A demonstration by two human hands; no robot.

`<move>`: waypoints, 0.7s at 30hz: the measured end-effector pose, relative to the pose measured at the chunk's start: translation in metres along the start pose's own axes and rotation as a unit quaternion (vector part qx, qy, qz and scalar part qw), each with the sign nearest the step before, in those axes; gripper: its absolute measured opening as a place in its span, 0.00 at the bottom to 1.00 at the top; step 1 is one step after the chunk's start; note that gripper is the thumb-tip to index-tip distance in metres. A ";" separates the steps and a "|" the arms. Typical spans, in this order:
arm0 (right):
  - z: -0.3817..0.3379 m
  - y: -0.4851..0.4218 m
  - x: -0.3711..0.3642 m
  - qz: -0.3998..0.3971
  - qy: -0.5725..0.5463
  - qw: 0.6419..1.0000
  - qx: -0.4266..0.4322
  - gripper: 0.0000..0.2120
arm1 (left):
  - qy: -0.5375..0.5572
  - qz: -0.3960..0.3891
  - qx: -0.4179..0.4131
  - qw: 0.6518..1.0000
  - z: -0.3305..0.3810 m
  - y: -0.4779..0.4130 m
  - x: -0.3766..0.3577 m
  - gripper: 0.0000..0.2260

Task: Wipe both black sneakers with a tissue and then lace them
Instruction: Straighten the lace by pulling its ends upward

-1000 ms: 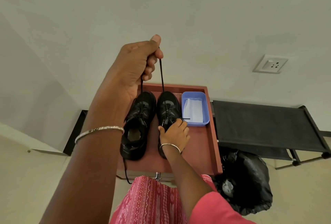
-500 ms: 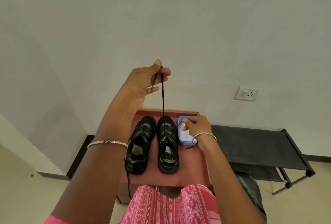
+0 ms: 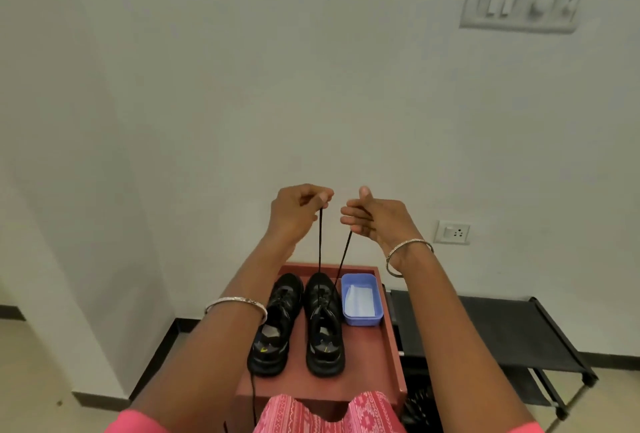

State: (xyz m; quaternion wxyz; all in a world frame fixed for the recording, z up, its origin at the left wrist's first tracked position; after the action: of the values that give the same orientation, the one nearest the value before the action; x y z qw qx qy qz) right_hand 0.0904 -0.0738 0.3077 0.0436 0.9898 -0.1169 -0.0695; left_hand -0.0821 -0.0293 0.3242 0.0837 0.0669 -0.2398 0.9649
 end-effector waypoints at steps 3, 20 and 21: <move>-0.005 0.012 -0.010 -0.062 -0.132 0.989 -0.023 0.13 | 0.000 0.023 -0.027 0.999 0.006 0.009 0.001 0.05; -0.044 0.000 -0.013 0.129 0.241 0.939 0.206 0.09 | 0.031 0.081 -0.044 0.995 0.023 -0.008 -0.010 0.17; -0.048 -0.002 -0.013 0.128 0.243 0.939 0.209 0.09 | 0.038 0.086 -0.036 0.995 0.022 -0.011 -0.011 0.18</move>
State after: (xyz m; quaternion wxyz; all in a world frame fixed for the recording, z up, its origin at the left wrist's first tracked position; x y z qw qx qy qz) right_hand 0.0851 -0.0652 0.3562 -0.1288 0.9400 -0.2400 0.2053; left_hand -0.0670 -0.0316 0.3461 0.0119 0.0059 -0.2761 0.9610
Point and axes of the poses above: each hand's wrist, its own y-axis away from the middle knuckle, its own x-axis out of the back of the hand, z = x × y, the point moved 6 cm from there along -y, towards the middle knuckle, and after that the axes turned 9 degrees about -x, right-handed, at the moved point
